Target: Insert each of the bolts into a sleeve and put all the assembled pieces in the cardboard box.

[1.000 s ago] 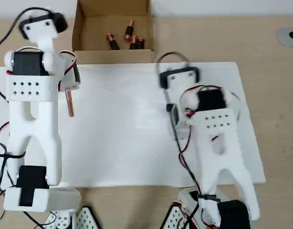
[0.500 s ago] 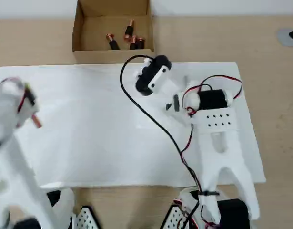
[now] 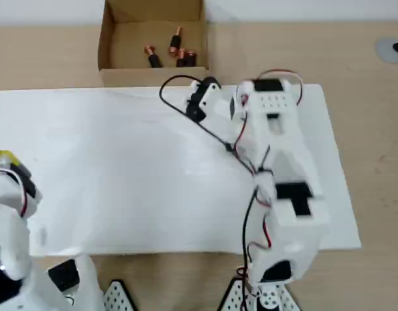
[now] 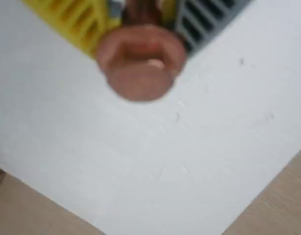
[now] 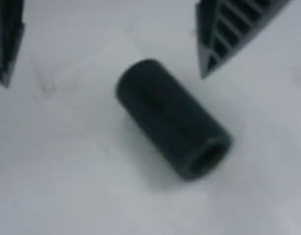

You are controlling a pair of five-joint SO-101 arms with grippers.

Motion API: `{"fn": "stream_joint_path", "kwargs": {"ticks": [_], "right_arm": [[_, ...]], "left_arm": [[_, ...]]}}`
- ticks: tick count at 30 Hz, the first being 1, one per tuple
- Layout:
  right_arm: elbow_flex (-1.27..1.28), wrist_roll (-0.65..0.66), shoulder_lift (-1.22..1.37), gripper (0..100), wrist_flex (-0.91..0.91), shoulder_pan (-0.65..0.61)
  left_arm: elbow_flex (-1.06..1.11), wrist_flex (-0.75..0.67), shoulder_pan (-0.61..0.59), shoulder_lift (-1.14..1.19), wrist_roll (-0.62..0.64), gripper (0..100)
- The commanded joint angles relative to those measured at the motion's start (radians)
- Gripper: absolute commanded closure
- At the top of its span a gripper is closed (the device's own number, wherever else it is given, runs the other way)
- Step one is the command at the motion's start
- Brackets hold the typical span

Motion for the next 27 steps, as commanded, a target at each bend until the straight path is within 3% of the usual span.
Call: {"fn": "stream_joint_path", "kwargs": {"ticks": [1,4,7,16,27], "right_arm": [[-0.351,0.029,0.13,70.8,0.163,0.041],[-0.533,0.061,0.245,70.8,0.296,0.05],[-0.587,0.072,0.323,70.9,0.318,0.054],[-0.437,0.089,0.248,70.9,0.318,-0.05],[-0.166,0.137,0.136,71.0,0.284,-0.108]], "left_arm": [[0.069,-0.069,-0.017,-0.081,-0.025,99],[0.144,-0.124,-0.017,-0.153,-0.061,99],[0.23,-0.183,-0.017,-0.228,-0.104,99],[0.456,-0.25,0.063,-0.458,-0.23,99],[0.568,-0.252,0.12,-0.642,-0.304,99]]}}
